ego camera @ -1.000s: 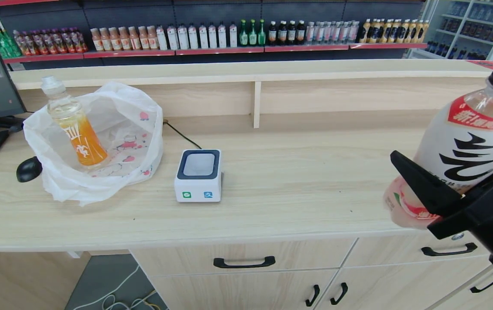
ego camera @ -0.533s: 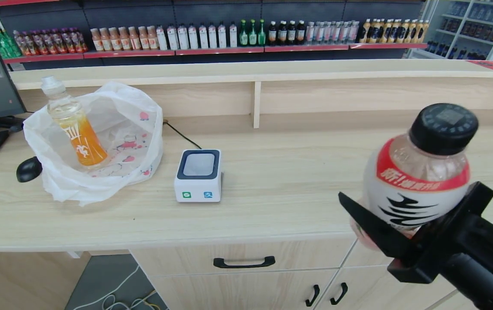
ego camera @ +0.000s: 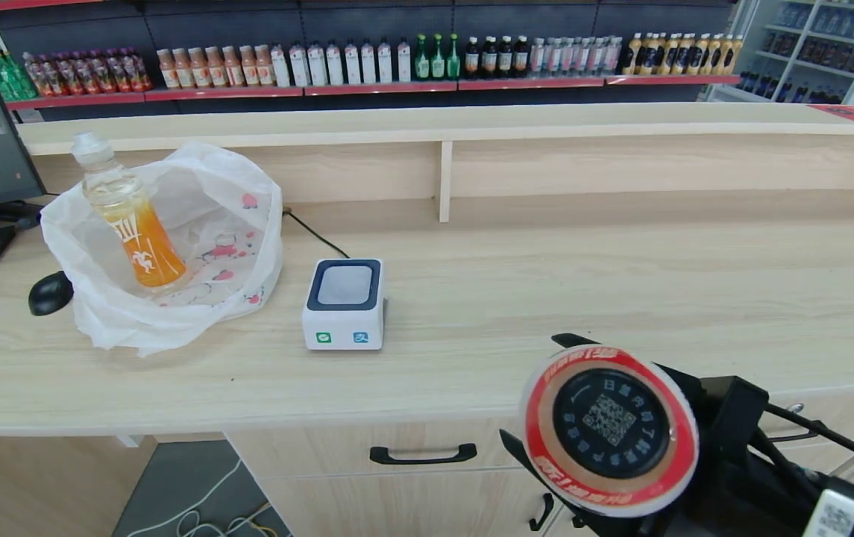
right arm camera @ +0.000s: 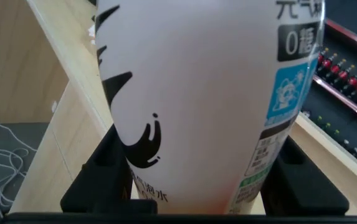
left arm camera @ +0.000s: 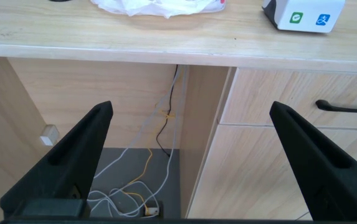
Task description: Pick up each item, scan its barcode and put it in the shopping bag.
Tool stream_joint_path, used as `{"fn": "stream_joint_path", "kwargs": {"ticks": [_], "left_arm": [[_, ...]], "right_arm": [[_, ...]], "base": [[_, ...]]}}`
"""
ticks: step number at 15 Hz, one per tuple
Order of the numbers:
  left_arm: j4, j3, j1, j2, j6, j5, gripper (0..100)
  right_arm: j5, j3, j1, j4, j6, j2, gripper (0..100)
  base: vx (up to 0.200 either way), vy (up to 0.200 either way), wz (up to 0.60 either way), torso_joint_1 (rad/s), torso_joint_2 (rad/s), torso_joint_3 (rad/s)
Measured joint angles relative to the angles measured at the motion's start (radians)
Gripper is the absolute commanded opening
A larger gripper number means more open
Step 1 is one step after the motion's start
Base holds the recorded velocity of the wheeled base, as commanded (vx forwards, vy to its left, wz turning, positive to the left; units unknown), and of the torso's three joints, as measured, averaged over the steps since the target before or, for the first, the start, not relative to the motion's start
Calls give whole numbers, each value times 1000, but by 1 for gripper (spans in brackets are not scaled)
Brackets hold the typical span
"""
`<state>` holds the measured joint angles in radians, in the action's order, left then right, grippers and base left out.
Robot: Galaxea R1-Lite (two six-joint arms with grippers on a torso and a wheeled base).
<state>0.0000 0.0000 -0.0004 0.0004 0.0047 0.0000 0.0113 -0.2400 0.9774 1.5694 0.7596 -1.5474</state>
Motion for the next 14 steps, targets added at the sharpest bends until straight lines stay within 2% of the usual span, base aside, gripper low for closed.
{"fn": "stream_joint_path", "kwargs": {"ticks": [2, 5, 6, 9, 14], "left_arm": [[0, 0, 0, 0, 0, 0, 100], [0, 0, 0, 0, 0, 0, 100], [0, 0, 0, 0, 0, 0, 100], [0, 0, 0, 0, 0, 0, 100], [0, 0, 0, 0, 0, 0, 100]], "right_arm": [[66, -20, 3, 2, 41, -4, 0], [190, -13, 3, 1, 198, -4, 0], [195, -6, 3, 0, 226, -4, 0], [197, -3, -11, 0, 431, -4, 0], [214, -12, -17, 0, 626, -4, 0]], "base": [[0, 0, 0, 0, 0, 0], [0, 0, 0, 0, 0, 0], [0, 0, 0, 0, 0, 0], [0, 0, 0, 0, 0, 0], [0, 0, 0, 0, 0, 0]]}}
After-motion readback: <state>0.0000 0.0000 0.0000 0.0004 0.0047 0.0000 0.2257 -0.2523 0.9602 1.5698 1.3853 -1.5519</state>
